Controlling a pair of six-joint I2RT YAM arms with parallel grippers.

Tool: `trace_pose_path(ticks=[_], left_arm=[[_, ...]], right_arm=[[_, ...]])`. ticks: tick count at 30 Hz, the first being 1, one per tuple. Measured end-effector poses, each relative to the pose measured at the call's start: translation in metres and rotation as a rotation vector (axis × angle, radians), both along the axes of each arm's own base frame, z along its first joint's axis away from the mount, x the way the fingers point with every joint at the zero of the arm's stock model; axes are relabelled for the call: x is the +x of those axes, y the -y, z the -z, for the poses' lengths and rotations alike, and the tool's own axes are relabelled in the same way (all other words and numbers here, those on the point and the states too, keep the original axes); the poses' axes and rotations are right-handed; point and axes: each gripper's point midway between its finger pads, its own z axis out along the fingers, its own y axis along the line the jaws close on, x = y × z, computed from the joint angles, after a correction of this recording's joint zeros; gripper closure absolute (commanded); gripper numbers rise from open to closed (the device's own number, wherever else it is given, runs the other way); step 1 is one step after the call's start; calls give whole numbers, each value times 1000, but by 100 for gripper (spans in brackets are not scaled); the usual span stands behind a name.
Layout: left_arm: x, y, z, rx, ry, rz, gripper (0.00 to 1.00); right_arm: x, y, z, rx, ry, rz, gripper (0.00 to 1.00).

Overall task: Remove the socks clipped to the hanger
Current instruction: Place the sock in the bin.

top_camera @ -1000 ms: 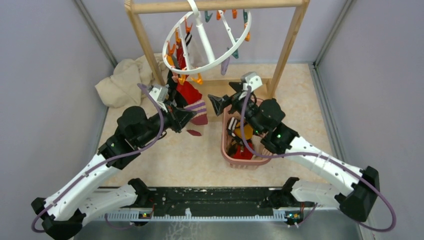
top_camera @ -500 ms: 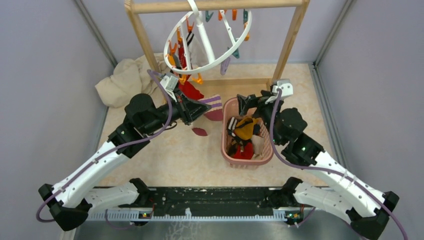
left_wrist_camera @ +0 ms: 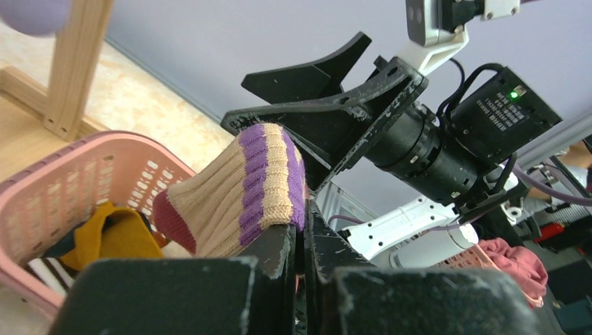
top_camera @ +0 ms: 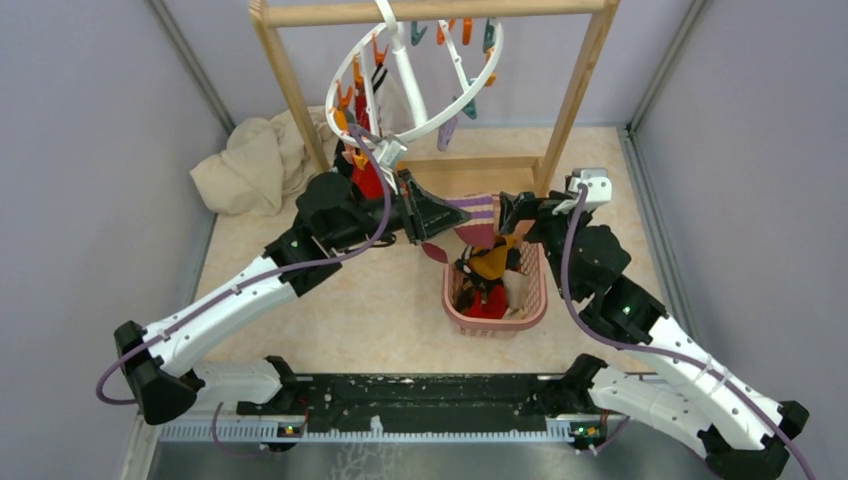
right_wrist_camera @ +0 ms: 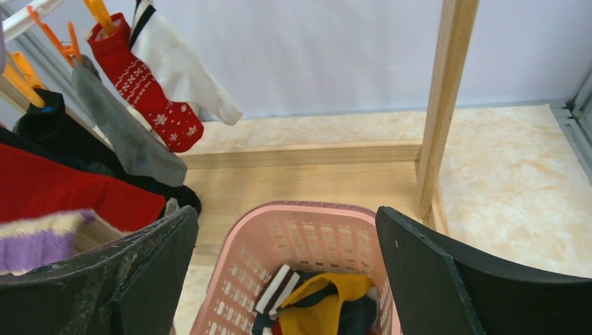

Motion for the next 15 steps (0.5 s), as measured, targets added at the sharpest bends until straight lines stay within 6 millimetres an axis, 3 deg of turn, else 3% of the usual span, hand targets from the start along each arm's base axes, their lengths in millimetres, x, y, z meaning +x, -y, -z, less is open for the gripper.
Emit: trace_pose_path(ticks=[10, 15], left_arm=[[-9, 34, 35, 48, -33, 47, 94], [-4, 42, 71, 101, -61, 33, 93]], right_arm=[[-2, 13, 3, -5, -13, 47, 1], [-3, 16, 6, -6, -18, 57, 1]])
